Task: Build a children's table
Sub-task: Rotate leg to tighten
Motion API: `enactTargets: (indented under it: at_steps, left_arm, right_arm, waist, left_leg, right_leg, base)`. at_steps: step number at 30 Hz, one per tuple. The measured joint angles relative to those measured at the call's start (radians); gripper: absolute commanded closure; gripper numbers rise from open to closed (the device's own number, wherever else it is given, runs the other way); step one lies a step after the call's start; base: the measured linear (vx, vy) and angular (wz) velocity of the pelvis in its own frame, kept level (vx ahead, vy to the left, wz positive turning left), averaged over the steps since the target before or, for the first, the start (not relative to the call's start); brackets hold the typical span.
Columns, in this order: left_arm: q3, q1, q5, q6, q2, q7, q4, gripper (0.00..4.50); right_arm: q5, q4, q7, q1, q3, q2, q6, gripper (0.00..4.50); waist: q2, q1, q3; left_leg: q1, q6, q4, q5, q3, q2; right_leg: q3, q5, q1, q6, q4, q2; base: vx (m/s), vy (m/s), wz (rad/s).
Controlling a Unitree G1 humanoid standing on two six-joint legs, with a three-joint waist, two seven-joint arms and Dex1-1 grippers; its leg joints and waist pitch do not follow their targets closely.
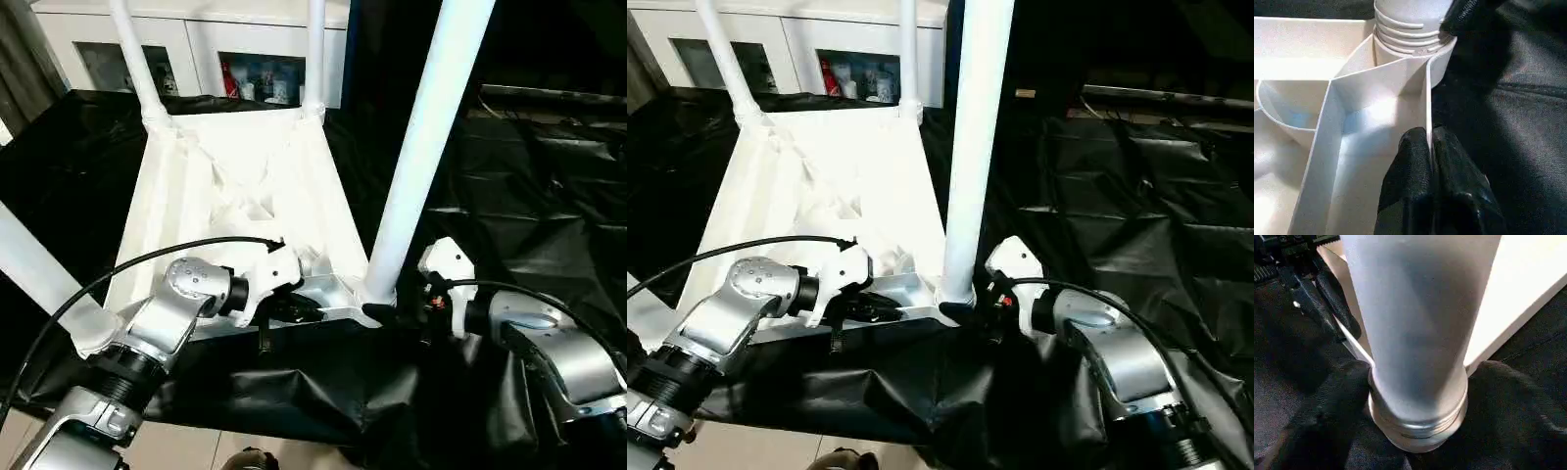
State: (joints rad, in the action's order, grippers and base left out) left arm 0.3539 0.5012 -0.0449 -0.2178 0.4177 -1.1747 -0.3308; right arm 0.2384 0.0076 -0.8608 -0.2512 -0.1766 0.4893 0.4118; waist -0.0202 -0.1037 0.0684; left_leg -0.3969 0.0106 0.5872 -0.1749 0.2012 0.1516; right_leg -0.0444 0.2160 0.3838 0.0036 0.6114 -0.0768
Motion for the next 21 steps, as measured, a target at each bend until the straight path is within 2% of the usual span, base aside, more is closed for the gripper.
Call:
enactTargets:
  at_steps: [7, 15, 18, 19, 21]
  left_arm:
    - [0.0, 0.0, 0.001, -0.001, 0.001, 0.0, 0.0, 4.5]
    - [0.0, 0.0, 0.008, -0.008, -0.013, 0.027, -0.001, 4.5]
    - [-0.02, 0.05, 0.062, -0.021, -0.125, 0.213, -0.1, 4.5]
    - [-0.026, 0.084, 0.073, -0.039, -0.186, 0.299, -0.156, 4.5]
    - [-0.029, 0.116, 0.09, -0.066, -0.254, 0.403, -0.209, 4.5]
  right_arm:
    - [0.003, 0.0, -0.004, 0.0, -0.004, -0.005, 0.0, 1.55]
    - [-0.016, 0.015, 0.033, 0.001, -0.003, -0.036, -0.015, 1.75]
    - [-0.062, 0.115, 0.275, -0.019, 0.06, -0.178, -0.045, 1.77]
    - [-0.087, 0.152, 0.402, -0.04, 0.087, -0.236, -0.043, 1.78]
    - [-0.119, 0.197, 0.549, -0.073, 0.109, -0.291, -0.037, 1.78]
  waist:
    - [0.0, 0.0, 0.0]
    - [0.001, 0.004, 0.0]
    - [0.002, 0.012, -0.002]
    - [0.002, 0.015, -0.001]
    - [0.002, 0.015, -0.002]
  left_leg:
    - [0.0, 0.0, 0.001, 0.0, 0.0, 0.0]
    - [0.0, 0.0, 0.004, 0.0, 0.0, 0.001]
    - [0.004, 0.0, 0.005, 0.0, 0.0, 0.001]
    - [0.005, 0.001, 0.006, 0.001, 0.0, 0.001]
    - [0.005, 0.001, 0.006, 0.001, 0.001, 0.001]
  right_leg:
    - [0.0, 0.0, 0.0, 0.0, 0.001, 0.0]
    - [0.0, 0.0, 0.0, 0.0, 0.005, 0.0]
    - [0.0, -0.004, -0.003, -0.007, 0.005, 0.0]
    - [0.001, -0.007, -0.003, -0.009, 0.004, 0.0]
    - [0.001, -0.009, -0.004, -0.011, 0.003, -0.001]
  base:
    - [0.0, 0.0, 0.0]
    - [0.0, 0.0, 0.0]
    - [0.0, 0.0, 0.0]
    - [-0.058, 0.008, -0.02]
    - [-0.029, 0.004, -0.01]
